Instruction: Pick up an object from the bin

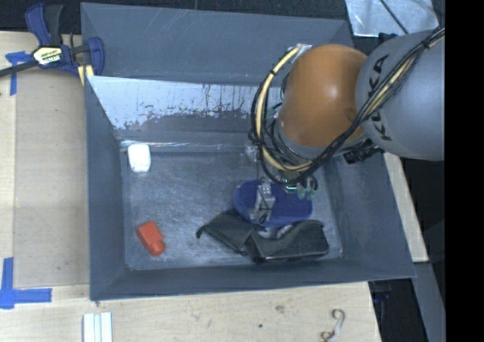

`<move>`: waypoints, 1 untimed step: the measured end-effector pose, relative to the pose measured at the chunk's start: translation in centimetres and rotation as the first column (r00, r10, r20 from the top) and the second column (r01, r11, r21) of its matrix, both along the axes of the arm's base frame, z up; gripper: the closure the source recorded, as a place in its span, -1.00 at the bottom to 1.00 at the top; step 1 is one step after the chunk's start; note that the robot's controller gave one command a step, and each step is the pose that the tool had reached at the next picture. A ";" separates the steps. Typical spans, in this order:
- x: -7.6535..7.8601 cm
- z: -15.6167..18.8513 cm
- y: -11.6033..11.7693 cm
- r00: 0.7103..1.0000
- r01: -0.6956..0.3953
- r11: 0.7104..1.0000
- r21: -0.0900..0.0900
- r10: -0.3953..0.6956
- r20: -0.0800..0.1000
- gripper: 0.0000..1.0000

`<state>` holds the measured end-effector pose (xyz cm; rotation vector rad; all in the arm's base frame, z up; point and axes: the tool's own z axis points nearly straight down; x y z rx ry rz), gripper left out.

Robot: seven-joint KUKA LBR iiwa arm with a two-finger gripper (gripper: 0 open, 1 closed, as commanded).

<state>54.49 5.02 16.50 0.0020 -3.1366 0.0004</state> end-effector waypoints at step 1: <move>-2.6 -9.6 -0.2 1.000 -0.030 1.000 0.004 0.030 0.007 -1.00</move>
Offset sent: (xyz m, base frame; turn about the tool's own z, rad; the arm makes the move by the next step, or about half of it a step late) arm -0.0268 -0.0038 -0.0950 -0.0309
